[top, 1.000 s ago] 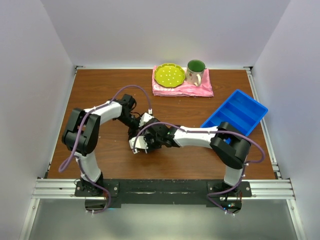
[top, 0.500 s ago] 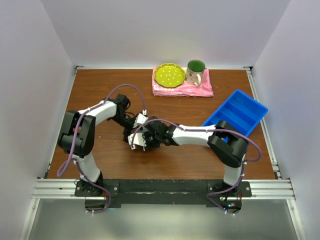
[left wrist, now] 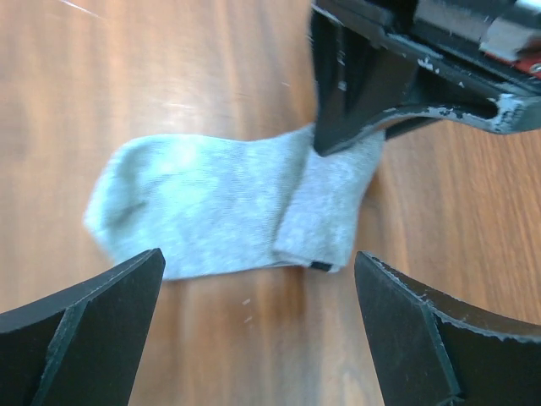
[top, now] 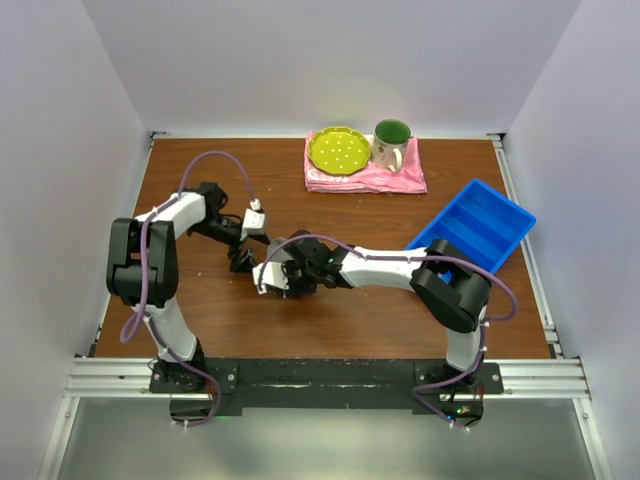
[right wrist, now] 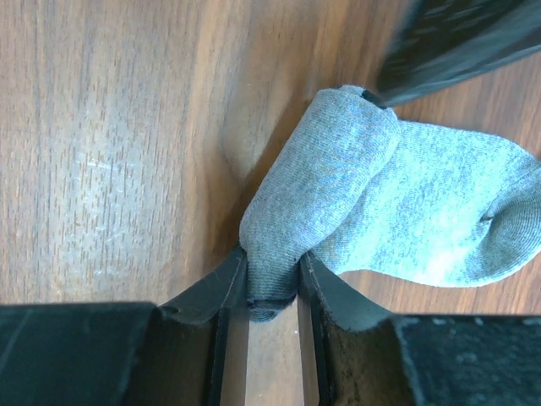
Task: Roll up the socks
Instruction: Roll the sock at the center of the board.
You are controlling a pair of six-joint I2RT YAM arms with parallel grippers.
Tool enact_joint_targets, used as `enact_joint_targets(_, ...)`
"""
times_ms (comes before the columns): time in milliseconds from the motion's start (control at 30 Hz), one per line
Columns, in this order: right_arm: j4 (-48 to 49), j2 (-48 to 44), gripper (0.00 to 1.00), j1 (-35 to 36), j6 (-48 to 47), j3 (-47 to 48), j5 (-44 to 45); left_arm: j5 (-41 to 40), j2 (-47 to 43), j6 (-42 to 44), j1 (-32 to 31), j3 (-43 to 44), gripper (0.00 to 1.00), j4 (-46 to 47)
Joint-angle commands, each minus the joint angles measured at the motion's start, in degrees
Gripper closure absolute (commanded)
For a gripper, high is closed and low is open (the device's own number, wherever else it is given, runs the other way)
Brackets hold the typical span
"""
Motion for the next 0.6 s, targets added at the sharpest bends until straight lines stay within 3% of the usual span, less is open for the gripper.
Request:
enact_joint_targets(0,-7.0,4.0,1.0,-0.7,1.3,1.0,1.2,8.8,-2.6,5.1,4.3,2.6,0.0,-2.3)
enact_joint_targets(167,-11.6,6.0,1.0,-1.2,0.7,3.3,-1.2,10.2,-4.3,10.5,8.8,0.2,0.0,-1.6)
enact_joint_targets(367,-22.1,9.8,1.0,-4.5,0.2,11.0,-9.4,4.7,-7.8,15.4,9.5,-6.2,0.0,2.2)
enact_joint_targets(567,-32.4,14.3,1.0,-8.3,-1.3,21.3,-16.3,1.9,-7.6,24.2,9.6,-7.8,0.02,-1.6)
